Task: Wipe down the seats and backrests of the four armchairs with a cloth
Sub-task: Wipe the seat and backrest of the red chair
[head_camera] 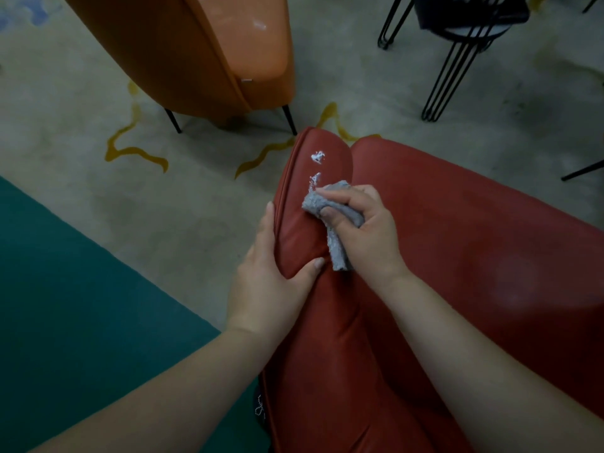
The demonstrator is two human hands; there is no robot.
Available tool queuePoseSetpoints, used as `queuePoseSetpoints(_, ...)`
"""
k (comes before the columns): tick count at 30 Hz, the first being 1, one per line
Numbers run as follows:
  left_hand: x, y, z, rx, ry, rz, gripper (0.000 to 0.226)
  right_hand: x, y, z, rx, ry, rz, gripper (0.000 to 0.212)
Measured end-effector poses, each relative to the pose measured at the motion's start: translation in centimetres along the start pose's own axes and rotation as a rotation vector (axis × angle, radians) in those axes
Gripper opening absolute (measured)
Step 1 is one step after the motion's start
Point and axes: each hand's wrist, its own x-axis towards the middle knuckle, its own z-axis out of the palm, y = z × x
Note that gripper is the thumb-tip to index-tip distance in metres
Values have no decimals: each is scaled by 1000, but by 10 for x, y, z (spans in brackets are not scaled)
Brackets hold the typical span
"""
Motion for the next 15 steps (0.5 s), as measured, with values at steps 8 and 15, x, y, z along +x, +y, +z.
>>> queuePoseSetpoints(8,1,-3,3,68,18,6,96,39,1,5,-98,51,-57,29)
queuePoseSetpoints(15,1,-2,1,88,5,10,96,6,-2,-1,-57,-20,-92,26)
